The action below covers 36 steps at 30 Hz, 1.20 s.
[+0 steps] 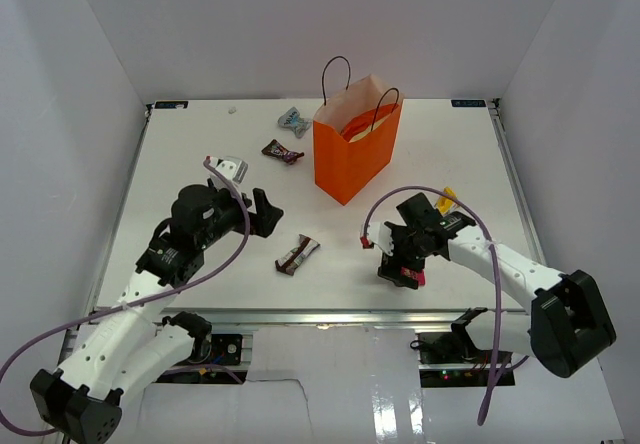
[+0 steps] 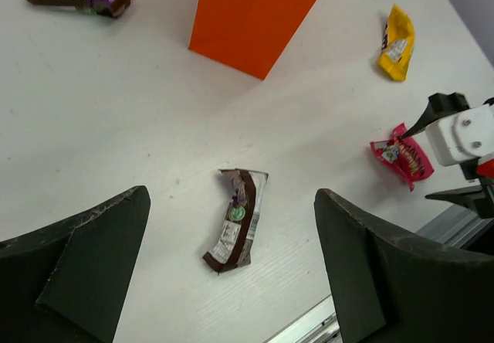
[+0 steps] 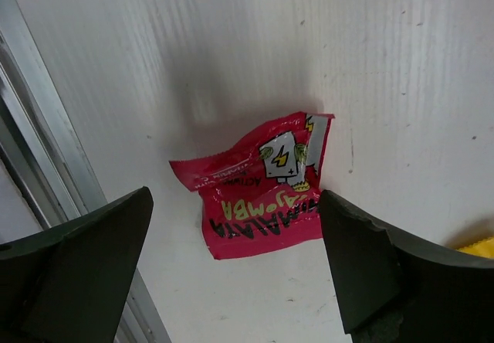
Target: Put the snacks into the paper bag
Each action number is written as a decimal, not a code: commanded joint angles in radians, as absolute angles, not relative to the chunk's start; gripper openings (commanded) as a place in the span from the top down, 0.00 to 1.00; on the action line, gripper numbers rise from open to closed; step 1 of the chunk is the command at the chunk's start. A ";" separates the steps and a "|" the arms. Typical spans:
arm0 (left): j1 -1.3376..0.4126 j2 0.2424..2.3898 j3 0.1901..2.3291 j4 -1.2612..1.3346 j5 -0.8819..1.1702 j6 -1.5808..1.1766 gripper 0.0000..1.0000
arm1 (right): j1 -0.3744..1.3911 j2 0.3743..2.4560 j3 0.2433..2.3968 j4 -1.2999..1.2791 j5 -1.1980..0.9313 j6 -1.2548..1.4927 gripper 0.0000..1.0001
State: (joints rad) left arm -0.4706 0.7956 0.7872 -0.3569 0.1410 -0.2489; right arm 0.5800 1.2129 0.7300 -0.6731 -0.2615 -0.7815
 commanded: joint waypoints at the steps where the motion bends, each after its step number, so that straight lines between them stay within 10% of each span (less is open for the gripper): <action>1: -0.468 0.732 0.720 -0.324 0.135 -0.238 0.02 | 0.580 1.187 0.707 -0.687 -0.230 -0.977 0.07; 24: -0.468 0.641 0.698 -0.339 0.123 -0.221 0.02 | 0.428 1.391 0.686 -0.562 -0.377 -1.218 0.21; 36: -0.468 0.649 0.692 -0.337 0.118 -0.218 0.02 | 0.422 1.451 0.676 -0.531 -0.406 -1.193 0.76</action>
